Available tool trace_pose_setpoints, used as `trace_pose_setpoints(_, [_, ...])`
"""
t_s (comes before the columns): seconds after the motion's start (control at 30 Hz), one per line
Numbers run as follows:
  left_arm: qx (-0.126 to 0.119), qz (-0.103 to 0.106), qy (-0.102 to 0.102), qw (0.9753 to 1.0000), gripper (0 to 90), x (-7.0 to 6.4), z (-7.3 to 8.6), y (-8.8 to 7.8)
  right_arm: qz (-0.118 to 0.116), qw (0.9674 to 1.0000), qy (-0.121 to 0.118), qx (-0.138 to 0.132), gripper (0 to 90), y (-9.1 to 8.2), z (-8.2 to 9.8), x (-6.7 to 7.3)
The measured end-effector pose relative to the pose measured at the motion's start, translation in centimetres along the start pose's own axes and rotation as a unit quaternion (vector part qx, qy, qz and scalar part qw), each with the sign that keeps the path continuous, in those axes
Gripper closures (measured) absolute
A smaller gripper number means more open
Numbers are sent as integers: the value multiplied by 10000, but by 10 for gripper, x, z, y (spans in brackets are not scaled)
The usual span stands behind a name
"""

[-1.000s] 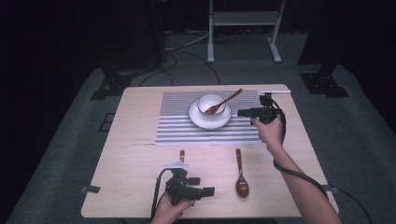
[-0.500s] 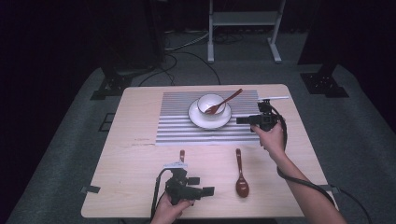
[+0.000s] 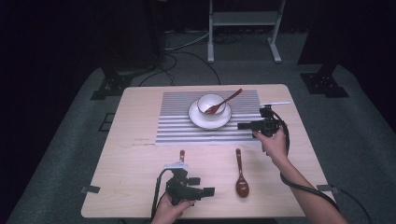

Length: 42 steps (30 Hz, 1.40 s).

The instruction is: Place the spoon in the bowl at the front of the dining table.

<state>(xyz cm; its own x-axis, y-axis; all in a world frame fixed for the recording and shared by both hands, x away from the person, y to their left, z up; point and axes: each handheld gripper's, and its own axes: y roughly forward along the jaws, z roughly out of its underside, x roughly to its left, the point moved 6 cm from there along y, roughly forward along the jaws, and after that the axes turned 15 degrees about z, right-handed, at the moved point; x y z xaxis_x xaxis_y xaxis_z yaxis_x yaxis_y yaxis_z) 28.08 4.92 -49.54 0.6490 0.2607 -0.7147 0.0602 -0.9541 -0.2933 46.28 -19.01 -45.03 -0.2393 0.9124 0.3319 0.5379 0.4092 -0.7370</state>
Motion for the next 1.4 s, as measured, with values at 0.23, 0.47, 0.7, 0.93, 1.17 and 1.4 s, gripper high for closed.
trace_pose_setpoints(0.23, [32, -8, 6, 10000, 53, 1, 0, 0, -58, 9999, -59, 80, 486, -2, 14, -1])
trace_pose_setpoints(0.47, [31, -12, 9, 10000, 53, 1, 0, 0, -126, 9997, -119, 148, 483, -5, 25, 2])
trace_pose_setpoints(0.7, [30, -19, 13, 10000, 53, 1, 0, 0, -170, 9995, -178, 195, 477, -6, 35, 2])
trace_pose_setpoints(0.93, [31, -21, 10, 10000, 53, 1, 1, 1, -166, 9991, -273, 277, 469, -6, 47, 2])
trace_pose_setpoints(1.17, [47, -27, 8, 10000, 53, 1, 1, 1, -194, 9989, -301, 292, 463, -8, 56, 1])
trace_pose_setpoints(1.4, [47, -29, 9, 10000, 53, 1, 1, 1, -264, 9988, -302, 293, 451, -12, 66, 0])
